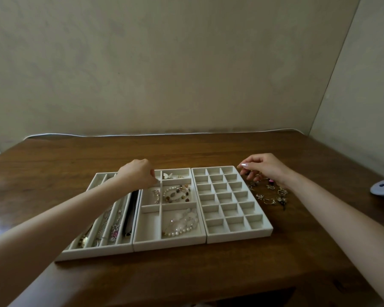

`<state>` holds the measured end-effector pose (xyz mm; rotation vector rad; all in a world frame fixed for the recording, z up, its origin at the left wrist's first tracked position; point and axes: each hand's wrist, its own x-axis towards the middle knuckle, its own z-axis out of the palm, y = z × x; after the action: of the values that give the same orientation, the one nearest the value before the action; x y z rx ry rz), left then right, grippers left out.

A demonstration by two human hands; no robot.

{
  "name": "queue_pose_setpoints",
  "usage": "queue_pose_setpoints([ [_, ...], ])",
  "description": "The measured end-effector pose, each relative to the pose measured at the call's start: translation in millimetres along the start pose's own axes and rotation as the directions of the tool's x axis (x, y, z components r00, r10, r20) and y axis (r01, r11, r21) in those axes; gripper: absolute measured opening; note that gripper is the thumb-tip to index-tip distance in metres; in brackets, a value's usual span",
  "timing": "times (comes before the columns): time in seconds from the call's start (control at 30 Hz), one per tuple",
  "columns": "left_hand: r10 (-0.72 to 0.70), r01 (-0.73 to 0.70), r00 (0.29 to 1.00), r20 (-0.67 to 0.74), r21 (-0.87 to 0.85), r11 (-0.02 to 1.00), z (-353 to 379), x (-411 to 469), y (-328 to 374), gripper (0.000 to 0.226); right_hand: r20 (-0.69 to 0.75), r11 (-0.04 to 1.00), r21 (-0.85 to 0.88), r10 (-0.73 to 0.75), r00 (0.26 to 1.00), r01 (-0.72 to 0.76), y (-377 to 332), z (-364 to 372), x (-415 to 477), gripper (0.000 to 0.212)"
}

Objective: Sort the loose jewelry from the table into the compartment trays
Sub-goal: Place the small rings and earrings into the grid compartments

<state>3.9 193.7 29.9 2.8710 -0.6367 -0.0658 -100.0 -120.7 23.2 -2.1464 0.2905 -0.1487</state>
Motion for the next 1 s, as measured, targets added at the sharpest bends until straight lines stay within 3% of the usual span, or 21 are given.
queue_pose_setpoints([
  [0.13, 0.047, -0.05, 0.992, -0.116, -0.021, 0.999, -8, 6, 17, 0.015, 0.0, 1.0, -0.009, -0.003, 1.0, 0.003, 0, 0, 0, 0.014],
  [0.3, 0.218, -0.237, 0.958, -0.186, -0.089, 0.967, -1, 11, 56, 0.014, -0.019, 1.0, -0.028, 0.008, 1.0, -0.009, 3, -5, -3, 0.014],
  [0.43, 0.359, -0.391, 0.914, -0.19, -0.172, 0.904, 12, 16, 92, 0.013, -0.048, 0.999, -0.038, 0.019, 0.999, -0.021, 8, -15, -7, 0.013],
  [0.63, 0.463, -0.489, 0.872, -0.161, -0.228, 0.842, 37, 28, 135, 0.013, -0.092, 0.994, -0.096, 0.045, 0.995, -0.054, 20, -32, -12, 0.011],
  [1.0, 0.605, -0.62, 0.784, -0.138, -0.135, 0.773, 59, 34, 163, 0.025, -0.26, 0.956, -0.258, 0.074, 0.963, -0.143, 53, -57, -10, 0.011],
])
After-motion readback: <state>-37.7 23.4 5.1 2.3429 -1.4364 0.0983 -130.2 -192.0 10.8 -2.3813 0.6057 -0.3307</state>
